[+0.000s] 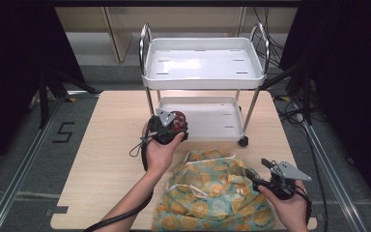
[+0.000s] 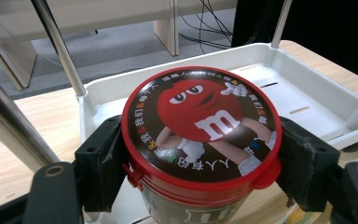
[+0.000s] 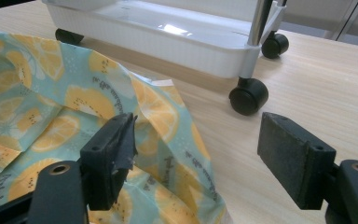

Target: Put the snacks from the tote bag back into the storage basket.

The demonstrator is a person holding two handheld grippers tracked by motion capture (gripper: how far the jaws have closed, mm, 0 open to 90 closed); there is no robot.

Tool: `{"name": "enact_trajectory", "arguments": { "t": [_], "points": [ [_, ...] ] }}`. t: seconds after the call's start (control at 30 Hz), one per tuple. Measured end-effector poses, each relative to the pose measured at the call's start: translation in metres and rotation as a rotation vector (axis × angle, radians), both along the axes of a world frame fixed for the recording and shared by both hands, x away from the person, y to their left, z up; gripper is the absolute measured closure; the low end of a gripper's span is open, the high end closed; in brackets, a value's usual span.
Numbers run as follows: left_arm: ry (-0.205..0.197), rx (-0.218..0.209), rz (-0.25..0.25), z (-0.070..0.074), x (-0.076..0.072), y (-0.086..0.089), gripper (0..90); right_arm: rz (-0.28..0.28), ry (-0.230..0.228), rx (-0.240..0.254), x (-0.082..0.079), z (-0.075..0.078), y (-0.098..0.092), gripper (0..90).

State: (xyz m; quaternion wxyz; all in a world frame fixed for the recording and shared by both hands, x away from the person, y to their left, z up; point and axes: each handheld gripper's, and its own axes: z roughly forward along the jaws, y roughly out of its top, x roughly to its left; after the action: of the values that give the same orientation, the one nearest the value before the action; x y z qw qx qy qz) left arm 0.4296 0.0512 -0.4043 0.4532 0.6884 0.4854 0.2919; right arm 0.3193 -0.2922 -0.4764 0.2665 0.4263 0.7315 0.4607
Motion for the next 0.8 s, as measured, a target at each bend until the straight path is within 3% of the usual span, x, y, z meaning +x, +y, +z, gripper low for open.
{"name": "enact_trajectory", "arguments": {
  "t": [0.8],
  "points": [
    [0.013,0.013,0.013,-0.0032,0.0085,-0.0004,25.4,0.0,0.003,-0.007,-0.0003,0.0001,-0.0002,28.5]
  ]
}}
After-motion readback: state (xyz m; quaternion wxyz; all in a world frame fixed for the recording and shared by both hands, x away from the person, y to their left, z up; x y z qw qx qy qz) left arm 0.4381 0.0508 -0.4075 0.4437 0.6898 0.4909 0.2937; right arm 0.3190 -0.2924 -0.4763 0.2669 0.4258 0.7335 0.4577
